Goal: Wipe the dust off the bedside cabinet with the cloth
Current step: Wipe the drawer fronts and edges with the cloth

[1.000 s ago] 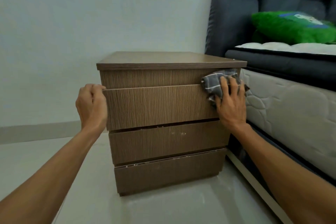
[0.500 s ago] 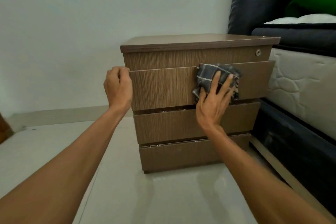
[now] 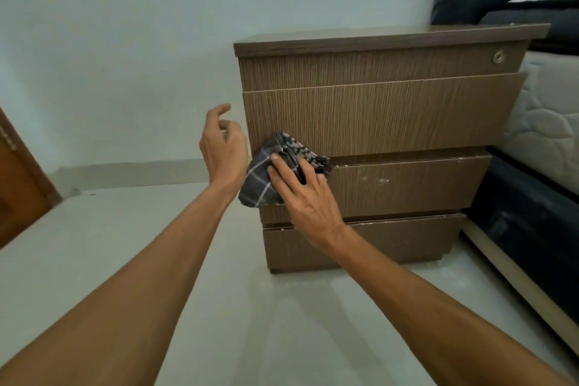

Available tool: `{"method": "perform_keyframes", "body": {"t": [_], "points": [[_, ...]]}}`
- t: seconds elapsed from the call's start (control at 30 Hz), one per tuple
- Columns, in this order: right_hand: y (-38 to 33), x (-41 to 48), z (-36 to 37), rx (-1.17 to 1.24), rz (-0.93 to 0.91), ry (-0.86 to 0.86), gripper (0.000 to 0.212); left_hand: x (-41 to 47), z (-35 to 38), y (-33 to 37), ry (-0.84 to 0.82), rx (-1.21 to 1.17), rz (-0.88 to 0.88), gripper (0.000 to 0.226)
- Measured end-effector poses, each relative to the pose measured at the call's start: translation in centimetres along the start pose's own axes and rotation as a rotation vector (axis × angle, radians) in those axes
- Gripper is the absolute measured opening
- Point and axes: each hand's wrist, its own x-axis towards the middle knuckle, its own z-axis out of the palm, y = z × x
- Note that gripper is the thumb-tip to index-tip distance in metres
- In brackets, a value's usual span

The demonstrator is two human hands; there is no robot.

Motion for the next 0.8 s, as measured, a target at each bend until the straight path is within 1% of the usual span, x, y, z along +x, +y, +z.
{"method": "perform_keyframes", "body": {"t": [0.07,0.1,0.2,0.27,0.33,0.4,0.53,0.6,0.7,0.73,0.8], "points": [[0.1,-1.6,-0.1,0.033,0.030,0.017,0.076,-1.0,-0.5,-2.1,0.011,0.017,-0.113,0.028],[0.3,-2.6,-0.1,0.045,0.047,0.030,0.077,-1.6,-0.8,-3.3,-0.028,0.051,-0.142,0.026],[1.4,-5.6,-0.3,0.046,0.084,0.011,0.085,-3.6,-1.2,-5.9,-0.198,0.166,-0.147,0.023],[2.1,-7.0,-0.4,0.040,0.115,-0.025,0.089,-4.7,-0.9,-6.6,-0.244,0.181,-0.139,0.024],[2.5,-7.8,-0.4,0.036,0.141,-0.038,0.089,-5.3,-0.6,-6.4,-0.251,0.171,-0.151,0.025],[2.4,-8.0,-0.4,0.029,0.119,-0.016,0.087,-5.4,-0.5,-6.1,-0.246,0.157,-0.169,0.025],[0.7,-6.4,0.6,-0.004,0.007,0.034,0.074,-4.6,-0.8,-6.2,-0.286,0.150,-0.201,0.023],[-0.1,-5.0,2.1,-0.007,-0.039,-0.004,0.076,-4.2,-0.9,-6.4,-0.306,0.139,-0.216,0.024],[-0.5,-3.7,4.2,-0.057,-0.073,-0.115,0.083,-3.9,-1.0,-6.5,-0.317,0.110,-0.232,0.022],[-0.3,-3.7,4.7,-0.077,-0.067,-0.127,0.084,-3.9,-1.1,-6.5,-0.320,0.112,-0.222,0.021],[0.2,-4.1,5.1,-0.100,-0.046,-0.103,0.079,-3.8,-0.9,-6.5,-0.325,0.116,-0.192,0.018]]}}
